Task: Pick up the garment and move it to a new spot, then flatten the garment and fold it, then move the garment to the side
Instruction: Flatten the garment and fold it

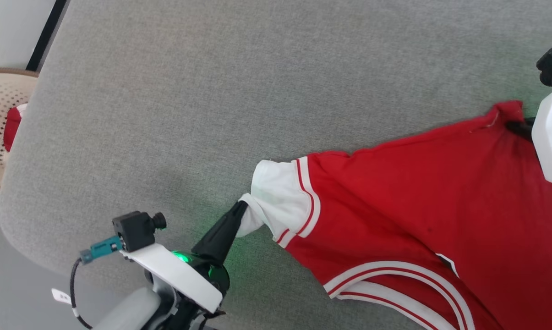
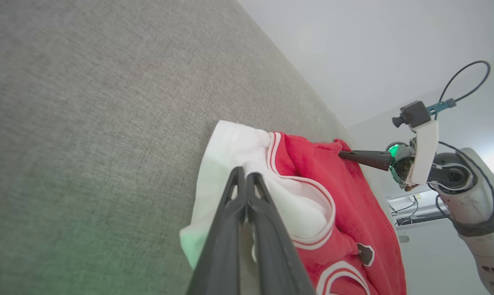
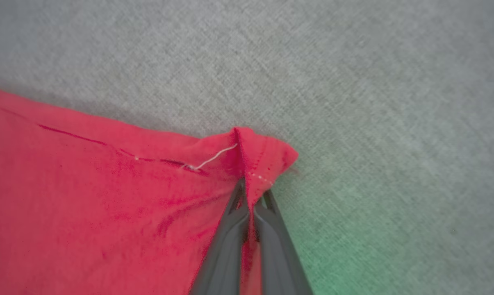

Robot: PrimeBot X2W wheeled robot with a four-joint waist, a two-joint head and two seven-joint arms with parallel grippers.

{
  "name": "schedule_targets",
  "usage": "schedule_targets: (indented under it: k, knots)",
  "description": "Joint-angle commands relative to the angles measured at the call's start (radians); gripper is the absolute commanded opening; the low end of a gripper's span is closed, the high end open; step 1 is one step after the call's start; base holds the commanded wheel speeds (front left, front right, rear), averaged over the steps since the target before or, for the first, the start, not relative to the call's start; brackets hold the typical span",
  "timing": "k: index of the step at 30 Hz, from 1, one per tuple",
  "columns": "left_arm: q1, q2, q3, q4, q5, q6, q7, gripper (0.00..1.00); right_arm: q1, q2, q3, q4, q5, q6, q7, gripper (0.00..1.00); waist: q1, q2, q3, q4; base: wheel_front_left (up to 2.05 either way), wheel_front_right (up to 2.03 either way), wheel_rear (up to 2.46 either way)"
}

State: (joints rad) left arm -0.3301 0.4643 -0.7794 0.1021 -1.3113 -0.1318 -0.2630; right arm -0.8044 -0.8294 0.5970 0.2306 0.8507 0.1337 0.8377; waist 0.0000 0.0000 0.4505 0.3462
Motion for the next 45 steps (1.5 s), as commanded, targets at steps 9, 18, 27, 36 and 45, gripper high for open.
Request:
schedule_targets:
  k: [9, 18, 27, 36, 45]
  knots:
    - [-0.15, 0.059, 0.014, 0.043, -0.012, 0.003, -0.002, 0.0, -0.12, 0.061, -0.07, 0.113, 0.015, -0.005, -0.208, 0.0, 0.0, 0.0, -0.064, -0.085, 0.0, 0.0, 0.0]
    - [-0.484, 0.144, 0.07, 0.142, -0.091, 0.003, 0.026, 0.0, -0.368, 0.197, -0.179, 0.329, -0.045, -0.004, -0.373, 0.0, 0.0, 0.0, -0.035, -0.217, 0.0, 0.0, 0.0]
    - [-0.925, 0.149, 0.209, 0.318, -0.188, 0.003, 0.091, 0.0, -0.689, 0.327, -0.247, 0.548, -0.187, -0.004, -0.542, 0.0, 0.0, 0.0, 0.066, -0.306, 0.0, 0.0, 0.0]
    - [-1.237, 0.157, 0.258, 0.416, -0.186, 0.003, 0.117, 0.0, -0.886, 0.419, -0.29, 0.713, -0.273, -0.005, -0.7, 0.0, 0.0, 0.0, 0.094, -0.351, 0.0, 0.0, 0.0]
    - [-1.035, 0.153, 0.237, 0.323, -0.243, 0.003, 0.079, 0.0, -0.761, 0.415, -0.204, 0.741, -0.222, -0.005, -0.703, 0.0, 0.0, 0.0, 0.046, -0.335, 0.0, 0.0, 0.0]
